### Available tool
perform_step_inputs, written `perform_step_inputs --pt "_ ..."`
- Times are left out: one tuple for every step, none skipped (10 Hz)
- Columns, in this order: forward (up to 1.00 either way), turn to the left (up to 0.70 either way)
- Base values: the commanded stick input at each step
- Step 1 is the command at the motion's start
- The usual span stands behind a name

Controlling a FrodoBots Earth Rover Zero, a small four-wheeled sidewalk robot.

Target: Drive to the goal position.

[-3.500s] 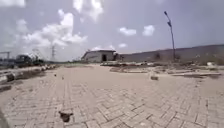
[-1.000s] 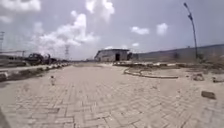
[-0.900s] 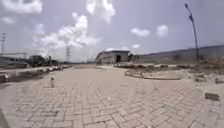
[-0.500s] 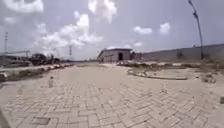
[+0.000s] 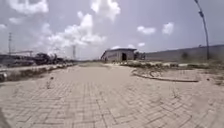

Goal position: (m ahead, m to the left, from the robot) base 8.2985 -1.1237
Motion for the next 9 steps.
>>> perform_step_inputs --pt "0.65 0.15" --pt "0.65 0.14" --pt "0.65 0.13" --pt "0.66 0.13" --pt "0.66 0.13" --pt "0.66 0.13" --pt "0.66 0.13" --pt "0.66 0.13" --pt "0.67 0.13"
